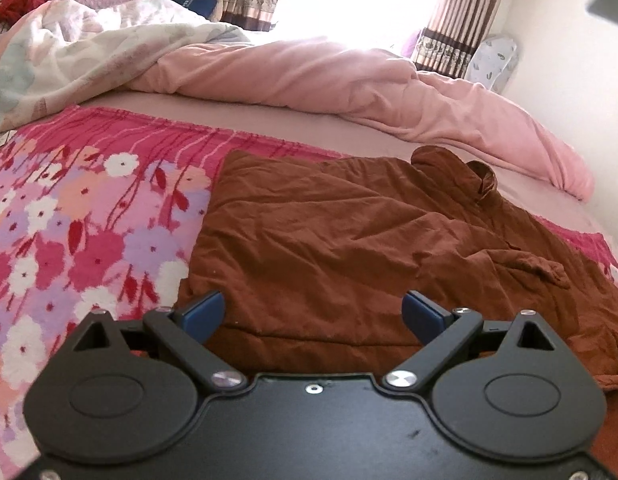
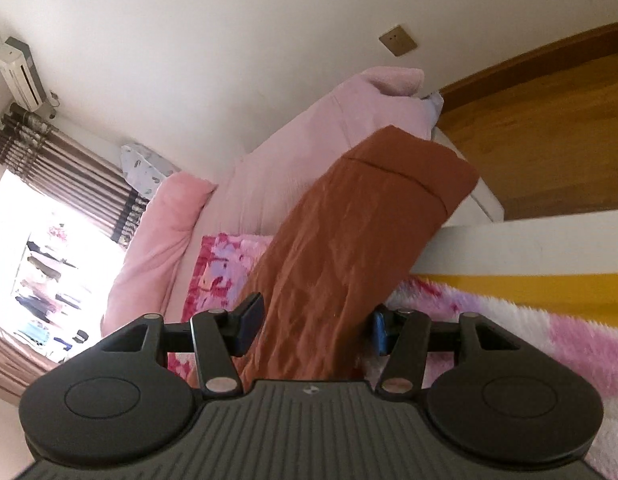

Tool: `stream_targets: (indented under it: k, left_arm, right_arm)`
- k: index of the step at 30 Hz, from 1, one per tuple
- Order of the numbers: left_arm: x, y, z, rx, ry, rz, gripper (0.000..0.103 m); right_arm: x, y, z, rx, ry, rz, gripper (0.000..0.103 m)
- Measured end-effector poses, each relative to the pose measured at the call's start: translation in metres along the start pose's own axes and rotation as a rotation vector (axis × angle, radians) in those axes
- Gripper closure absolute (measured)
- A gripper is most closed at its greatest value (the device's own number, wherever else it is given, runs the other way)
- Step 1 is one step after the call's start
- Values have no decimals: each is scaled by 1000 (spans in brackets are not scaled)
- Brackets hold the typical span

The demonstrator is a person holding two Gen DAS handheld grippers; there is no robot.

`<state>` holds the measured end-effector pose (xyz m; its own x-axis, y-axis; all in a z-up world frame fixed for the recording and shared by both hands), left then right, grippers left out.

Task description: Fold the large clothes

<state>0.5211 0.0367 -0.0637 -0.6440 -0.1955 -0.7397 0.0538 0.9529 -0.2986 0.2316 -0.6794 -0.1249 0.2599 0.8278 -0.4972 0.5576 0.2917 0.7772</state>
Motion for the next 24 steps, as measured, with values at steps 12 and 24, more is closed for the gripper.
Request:
stream_targets:
  k: [12, 24]
  left_arm:
    - [0, 2, -4, 33, -1, -9, 6]
    - [5, 2, -13, 107, 18, -59, 6]
  right_arm:
    - [-4, 49, -18, -92, -32, -88, 92]
    - [188, 294, -88, -630, 135, -652, 73]
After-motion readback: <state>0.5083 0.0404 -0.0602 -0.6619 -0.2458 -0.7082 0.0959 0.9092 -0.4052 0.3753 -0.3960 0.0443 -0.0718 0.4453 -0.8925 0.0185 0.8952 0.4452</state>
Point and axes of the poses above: each gripper's, at about its wrist camera, not at the fingertips, and z roughly the way its jaws point, y to its left, x to its underside, the point moved 4 cm from there along z, roughly the way its jaws point, and after that the axes turned 5 degrees about -z, right-handed, at the moved point
